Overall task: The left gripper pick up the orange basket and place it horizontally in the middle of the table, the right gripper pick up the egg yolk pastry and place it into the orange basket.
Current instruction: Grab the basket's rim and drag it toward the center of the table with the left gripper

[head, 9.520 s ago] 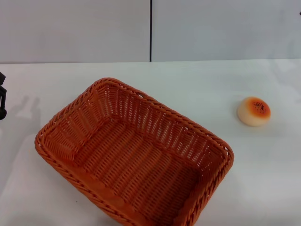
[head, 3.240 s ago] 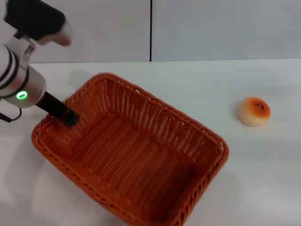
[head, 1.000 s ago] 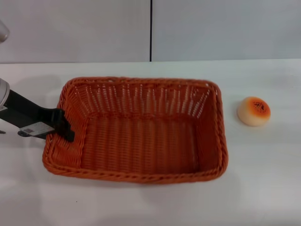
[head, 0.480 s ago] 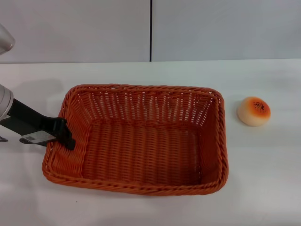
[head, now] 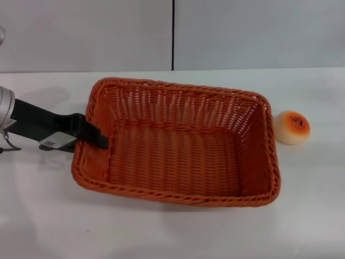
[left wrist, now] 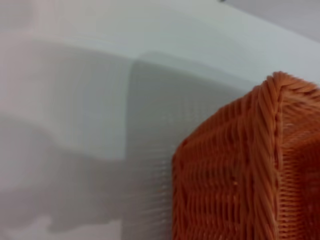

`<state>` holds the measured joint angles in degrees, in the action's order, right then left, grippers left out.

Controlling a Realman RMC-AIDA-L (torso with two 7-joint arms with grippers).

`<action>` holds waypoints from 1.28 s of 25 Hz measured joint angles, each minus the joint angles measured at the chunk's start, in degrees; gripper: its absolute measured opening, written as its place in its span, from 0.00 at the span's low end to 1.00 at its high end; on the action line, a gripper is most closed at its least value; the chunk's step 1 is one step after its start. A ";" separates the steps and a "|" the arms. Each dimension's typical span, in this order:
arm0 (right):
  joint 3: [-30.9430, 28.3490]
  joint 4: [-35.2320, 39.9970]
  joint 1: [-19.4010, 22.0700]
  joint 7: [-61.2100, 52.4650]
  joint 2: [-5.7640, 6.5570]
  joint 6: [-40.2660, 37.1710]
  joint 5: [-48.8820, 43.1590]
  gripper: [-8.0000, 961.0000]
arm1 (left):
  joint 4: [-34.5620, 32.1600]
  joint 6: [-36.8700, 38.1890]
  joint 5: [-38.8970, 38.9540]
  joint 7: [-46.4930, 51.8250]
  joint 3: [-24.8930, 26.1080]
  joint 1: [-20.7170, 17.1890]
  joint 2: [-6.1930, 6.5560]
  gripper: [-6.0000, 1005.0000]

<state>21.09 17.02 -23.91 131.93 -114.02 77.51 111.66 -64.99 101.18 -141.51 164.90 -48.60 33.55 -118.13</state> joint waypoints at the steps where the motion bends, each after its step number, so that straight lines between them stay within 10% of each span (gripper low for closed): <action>1: -0.02 -0.07 -0.07 0.00 0.05 -0.01 -0.03 0.01 | 0.00 0.00 0.00 0.00 0.00 0.00 0.00 0.29; 22: -0.16 -0.41 -0.31 0.00 1.17 -0.19 -0.22 0.01 | 6.85 -4.25 2.03 -13.10 6.34 -1.27 1.94 0.50; 32: -0.13 -0.16 -0.51 0.00 1.35 0.27 -0.22 0.01 | 6.03 0.47 7.37 -14.95 13.54 -0.80 3.58 0.77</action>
<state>20.96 16.86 -24.42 131.93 -112.68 77.78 111.44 -58.96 101.64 -134.14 149.95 -35.07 32.75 -114.55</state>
